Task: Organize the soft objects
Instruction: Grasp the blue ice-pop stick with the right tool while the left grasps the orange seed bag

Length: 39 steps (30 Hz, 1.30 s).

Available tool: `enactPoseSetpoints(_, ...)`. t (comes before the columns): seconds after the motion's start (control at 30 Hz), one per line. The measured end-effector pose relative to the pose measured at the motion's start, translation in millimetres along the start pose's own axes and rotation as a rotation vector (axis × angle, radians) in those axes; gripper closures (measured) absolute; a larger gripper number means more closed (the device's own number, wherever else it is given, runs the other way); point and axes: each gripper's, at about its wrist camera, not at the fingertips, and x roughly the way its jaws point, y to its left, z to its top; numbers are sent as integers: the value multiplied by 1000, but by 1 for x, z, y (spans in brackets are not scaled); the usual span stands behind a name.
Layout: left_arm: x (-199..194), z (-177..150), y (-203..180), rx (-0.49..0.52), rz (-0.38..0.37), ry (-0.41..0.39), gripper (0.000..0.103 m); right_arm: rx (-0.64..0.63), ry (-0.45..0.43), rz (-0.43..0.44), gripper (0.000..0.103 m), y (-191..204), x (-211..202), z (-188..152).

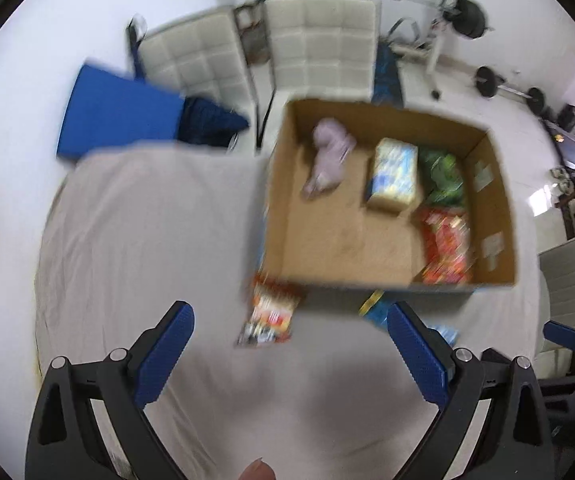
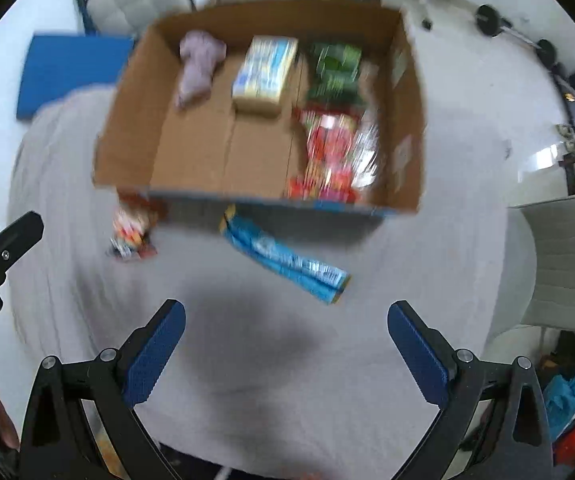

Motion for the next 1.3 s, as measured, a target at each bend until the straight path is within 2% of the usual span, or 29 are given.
enactPoseSetpoints(0.1,42,-22,11,-24,19,108,4,-40,66,-19,0,2,43,-2)
enactPoseSetpoints(0.27,101,-39,23,-55,54,216,4,-103,132,-60,0,9,103,6)
enactPoseSetpoints(0.43,140,-42,28,-38,90,267,4,-117,164,-72,0,13,142,18)
enactPoseSetpoints(0.63,173,-33,25,2,97,305,4,-133,188,-85,3,20,164,26)
enactPoseSetpoints(0.83,197,-24,16,40,61,345,4,-174,202,-134,29,28,174,23)
enactPoseSetpoints(0.87,199,-24,14,49,55,346,4,-181,201,-139,36,29,175,22)
enactPoseSetpoints(0.97,205,-23,9,65,38,349,5,-180,206,-140,41,30,176,20)
enactPoseSetpoints(1.03,209,-24,7,69,29,358,18,-179,206,-145,50,30,177,19)
enactPoseSetpoints(1.07,212,-24,7,70,27,365,33,-179,208,-149,51,30,178,18)
enactPoseSetpoints(1.13,217,-27,6,75,35,377,49,-176,213,-155,53,33,178,16)
enactPoseSetpoints(1.2,216,-30,7,66,27,361,49,-170,215,-149,71,35,178,14)
enactPoseSetpoints(1.3,213,-34,10,40,18,355,51,-152,237,-140,79,36,177,10)
